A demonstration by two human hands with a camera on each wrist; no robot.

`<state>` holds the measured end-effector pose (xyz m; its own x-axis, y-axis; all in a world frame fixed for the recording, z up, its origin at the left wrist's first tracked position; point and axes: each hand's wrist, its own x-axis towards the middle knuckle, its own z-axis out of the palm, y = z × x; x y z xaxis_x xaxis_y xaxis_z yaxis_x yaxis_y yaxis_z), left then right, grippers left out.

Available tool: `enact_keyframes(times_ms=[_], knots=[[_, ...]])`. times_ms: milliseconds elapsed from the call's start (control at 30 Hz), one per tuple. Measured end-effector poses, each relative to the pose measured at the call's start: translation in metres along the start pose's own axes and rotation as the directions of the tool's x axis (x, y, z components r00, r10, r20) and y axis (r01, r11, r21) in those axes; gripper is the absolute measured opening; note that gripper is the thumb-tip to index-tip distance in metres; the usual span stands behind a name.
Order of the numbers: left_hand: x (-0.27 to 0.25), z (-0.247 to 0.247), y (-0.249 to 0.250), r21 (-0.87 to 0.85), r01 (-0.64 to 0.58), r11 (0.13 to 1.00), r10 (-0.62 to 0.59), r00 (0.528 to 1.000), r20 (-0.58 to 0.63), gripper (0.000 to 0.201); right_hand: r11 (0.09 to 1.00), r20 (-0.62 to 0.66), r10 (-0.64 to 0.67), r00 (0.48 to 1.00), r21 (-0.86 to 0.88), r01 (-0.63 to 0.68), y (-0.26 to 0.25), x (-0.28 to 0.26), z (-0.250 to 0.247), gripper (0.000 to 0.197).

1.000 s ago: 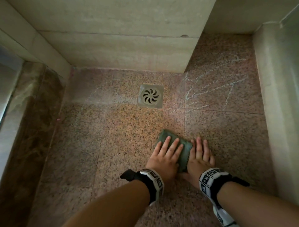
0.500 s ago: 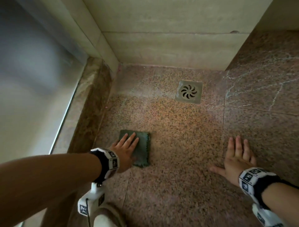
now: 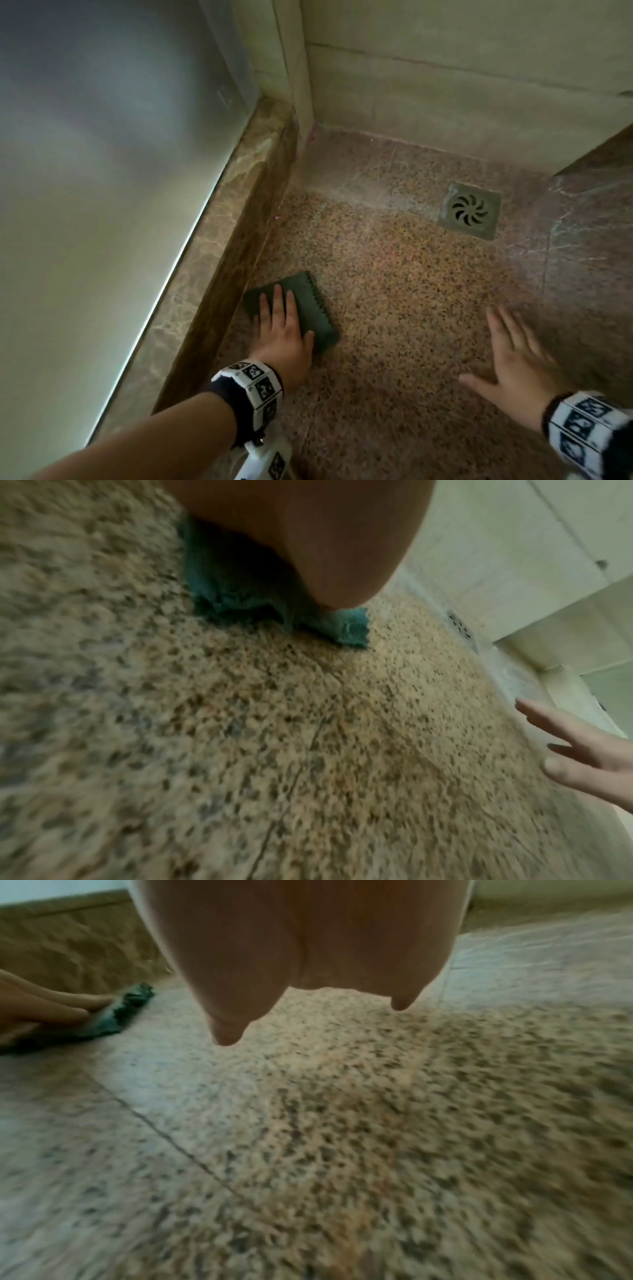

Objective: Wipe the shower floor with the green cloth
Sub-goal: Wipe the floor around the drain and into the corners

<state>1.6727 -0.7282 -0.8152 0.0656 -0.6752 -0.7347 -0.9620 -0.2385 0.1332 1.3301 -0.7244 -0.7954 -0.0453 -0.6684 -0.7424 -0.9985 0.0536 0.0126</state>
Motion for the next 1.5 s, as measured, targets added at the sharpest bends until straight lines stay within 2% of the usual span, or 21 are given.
enact_keyframes(times_ms=[133, 267, 333, 500, 567, 633, 700, 767, 833, 933, 1033, 1200, 1267, 1367, 1467, 1500], knots=[[0.003, -0.011, 0.007, 0.073, 0.041, 0.997, -0.048, 0.994, 0.103, 0.084, 0.993, -0.016, -0.079, 0.997, -0.089, 0.077, -0.013, -0.006, -0.007, 0.116], [0.019, -0.037, 0.017, 0.235, 0.04, 0.971, -0.056, 0.996, 0.065, 0.076, 0.992, -0.089, -0.104, 0.991, -0.087, 0.097, -0.019, -0.001, 0.0, 0.111], [0.03, -0.045, 0.02, 0.262, 0.043, 0.964, -0.056, 0.998, 0.042, 0.072, 0.994, -0.1, -0.104, 0.99, -0.042, 0.101, -0.021, 0.002, 0.004, 0.11], [0.035, -0.023, 0.029, 0.06, 0.072, 0.996, -0.062, 0.986, -0.154, 0.067, 0.99, -0.171, -0.138, 0.976, -0.039, 0.133, -0.025, 0.012, 0.002, 0.1], [0.041, -0.022, 0.03, 0.052, 0.052, 0.997, -0.041, 0.979, -0.199, 0.067, 0.99, -0.239, -0.138, 0.961, -0.01, 0.14, -0.027, 0.021, -0.005, 0.099], [0.047, -0.025, 0.024, 0.057, 0.022, 0.998, -0.011, 0.979, -0.204, 0.068, 0.987, -0.254, -0.154, 0.955, 0.011, 0.162, -0.025, 0.031, -0.006, 0.103], [0.052, -0.028, 0.023, 0.05, 0.005, 0.999, 0.005, 0.98, -0.197, 0.069, 0.99, -0.149, -0.137, 0.979, -0.06, 0.129, -0.025, 0.042, -0.004, 0.107], [0.06, -0.032, 0.028, 0.011, 0.013, 1.0, -0.01, 0.98, -0.201, 0.069, 0.994, -0.069, -0.105, 0.992, 0.016, 0.106, -0.021, 0.052, 0.001, 0.113], [0.069, -0.04, 0.038, -0.036, 0.03, 0.999, -0.037, 0.979, -0.201, 0.069, 0.995, -0.022, -0.095, 0.995, -0.014, 0.095, -0.018, 0.058, 0.007, 0.118], [0.088, -0.055, 0.058, -0.1, 0.035, 0.994, -0.057, 0.973, -0.224, 0.068, 0.979, -0.027, -0.164, 0.986, 0.118, 0.166, -0.013, 0.057, 0.011, 0.111], [0.115, -0.079, 0.074, -0.165, 0.061, 0.984, -0.101, 0.964, -0.244, 0.068, 0.969, -0.048, -0.212, 0.976, 0.122, 0.216, -0.009, 0.065, 0.019, 0.111], [0.139, -0.096, 0.081, -0.114, 0.128, 0.985, -0.154, 0.95, -0.272, 0.071, 0.978, -0.12, -0.193, 0.974, 0.058, 0.201, -0.007, 0.076, 0.025, 0.129], [0.153, -0.111, 0.093, -0.028, 0.08, 0.996, -0.084, 0.963, -0.255, 0.072, 0.982, -0.138, -0.184, 0.973, 0.014, 0.187, -0.009, 0.076, 0.018, 0.135], [0.178, -0.137, 0.123, 0.105, -0.065, 0.992, 0.086, 0.974, -0.21, 0.072, 0.984, -0.081, -0.171, 0.982, -0.062, 0.167, -0.014, 0.068, 0.008, 0.139], [0.2, -0.145, 0.154, 0.206, -0.133, 0.97, 0.181, 0.955, -0.237, 0.071, 0.978, -0.164, -0.162, 0.973, 0.101, 0.18, -0.015, 0.066, 0.013, 0.125], [0.199, -0.141, 0.165, 0.246, -0.165, 0.955, 0.225, 0.944, -0.241, 0.07, 0.978, -0.171, -0.167, 0.971, 0.096, 0.185, -0.014, 0.066, 0.015, 0.122]])
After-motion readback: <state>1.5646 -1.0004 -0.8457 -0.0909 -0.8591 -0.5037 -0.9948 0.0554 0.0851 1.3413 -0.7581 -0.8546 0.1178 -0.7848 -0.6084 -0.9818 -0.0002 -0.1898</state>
